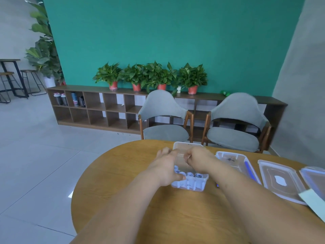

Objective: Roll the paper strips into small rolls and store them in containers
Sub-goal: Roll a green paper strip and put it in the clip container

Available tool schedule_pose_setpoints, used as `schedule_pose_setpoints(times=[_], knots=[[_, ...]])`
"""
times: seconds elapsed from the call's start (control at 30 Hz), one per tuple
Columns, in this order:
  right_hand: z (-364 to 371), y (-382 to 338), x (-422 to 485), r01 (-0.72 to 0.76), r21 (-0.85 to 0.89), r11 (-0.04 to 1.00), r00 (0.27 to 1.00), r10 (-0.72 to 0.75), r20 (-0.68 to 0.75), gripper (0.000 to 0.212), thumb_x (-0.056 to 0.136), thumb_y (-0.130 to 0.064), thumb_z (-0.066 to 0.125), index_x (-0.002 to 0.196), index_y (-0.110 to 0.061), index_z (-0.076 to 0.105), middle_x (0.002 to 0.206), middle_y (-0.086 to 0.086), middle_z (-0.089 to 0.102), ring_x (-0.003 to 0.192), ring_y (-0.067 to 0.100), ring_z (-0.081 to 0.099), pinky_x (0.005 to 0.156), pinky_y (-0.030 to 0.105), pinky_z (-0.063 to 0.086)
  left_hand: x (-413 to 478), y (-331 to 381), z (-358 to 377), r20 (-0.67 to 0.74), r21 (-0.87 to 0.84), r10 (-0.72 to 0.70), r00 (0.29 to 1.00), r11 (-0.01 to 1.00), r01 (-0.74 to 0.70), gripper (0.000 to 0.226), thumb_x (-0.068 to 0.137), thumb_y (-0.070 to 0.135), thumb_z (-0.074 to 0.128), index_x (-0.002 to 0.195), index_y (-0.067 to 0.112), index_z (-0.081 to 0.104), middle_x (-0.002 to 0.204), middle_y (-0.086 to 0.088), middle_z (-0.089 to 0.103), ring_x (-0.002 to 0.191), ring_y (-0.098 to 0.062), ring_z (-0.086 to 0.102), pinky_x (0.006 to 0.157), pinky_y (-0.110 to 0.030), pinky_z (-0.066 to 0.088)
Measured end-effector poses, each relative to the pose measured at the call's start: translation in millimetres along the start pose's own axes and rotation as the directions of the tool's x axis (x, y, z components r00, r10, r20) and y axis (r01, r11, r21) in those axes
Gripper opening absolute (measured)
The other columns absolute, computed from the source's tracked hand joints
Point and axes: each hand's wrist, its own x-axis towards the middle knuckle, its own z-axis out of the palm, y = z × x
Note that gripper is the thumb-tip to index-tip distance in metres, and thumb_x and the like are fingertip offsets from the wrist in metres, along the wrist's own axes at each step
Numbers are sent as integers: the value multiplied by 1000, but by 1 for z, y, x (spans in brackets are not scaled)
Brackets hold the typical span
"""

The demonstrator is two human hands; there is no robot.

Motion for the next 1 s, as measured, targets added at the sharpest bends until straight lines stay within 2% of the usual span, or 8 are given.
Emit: schedule_pose_setpoints(times=[0.17,0.27,0.47,0.53,0.63,0.77,0.93,1.0], knots=[[-28,26,-57,24,-5,1000,994,-24,-111,29,97,-23,52,111,-29,77,117,-3,73,111,23,65,92,34,55,-13,41,2,-18,52,78,997,996,-77,93,87,48,79,162,25,29,155,6,29,144,-21,25,116,-43,41],[-40,44,-89,2,-16,1000,990,-4,-140,31,98,-19,51,113,-28,76,115,-4,72,109,22,64,80,29,49,-21,69,8,-11,71,123,992,990,-122,85,87,49,77,157,25,35,154,5,33,146,-23,26,116,-42,40],[-43,100,-148,-86,-7,996,981,84,-176,30,97,-22,52,112,-33,76,116,-5,73,98,20,63,82,32,53,-37,132,32,22,63,239,971,969,-240,82,87,51,77,154,23,39,151,0,38,145,-25,31,116,-39,35],[-42,118,-170,-118,16,993,976,119,-180,30,99,-24,51,115,-34,75,115,-2,72,99,21,65,86,35,56,-43,150,44,41,47,283,958,957,-285,86,88,50,77,158,23,34,157,0,35,147,-25,29,118,-42,36],[-36,146,-200,-172,64,983,969,180,-167,31,101,-23,53,124,-31,72,120,-2,71,103,19,63,86,29,51,-50,178,62,88,46,344,935,936,-349,91,90,49,76,162,22,28,168,1,26,153,-25,25,119,-39,33],[-19,186,-238,-221,107,969,959,236,-157,32,102,-22,55,129,-27,69,124,-1,70,114,20,64,85,24,45,-57,218,90,145,38,378,914,921,-387,87,90,52,74,160,21,32,162,-3,34,151,-25,31,120,-40,36],[4,234,-273,-320,125,939,930,337,-145,30,103,-23,54,127,-28,69,112,-2,70,113,19,64,85,24,46,-66,260,130,215,28,419,882,900,-434,85,91,51,74,158,18,34,160,-3,34,150,-26,31,121,-41,34],[10,252,-280,-363,122,924,917,377,-128,30,102,-23,54,127,-30,69,117,-1,71,115,20,64,88,26,48,-68,273,144,251,24,432,866,892,-452,85,91,51,74,158,17,35,162,-5,33,151,-27,30,123,-40,31]])
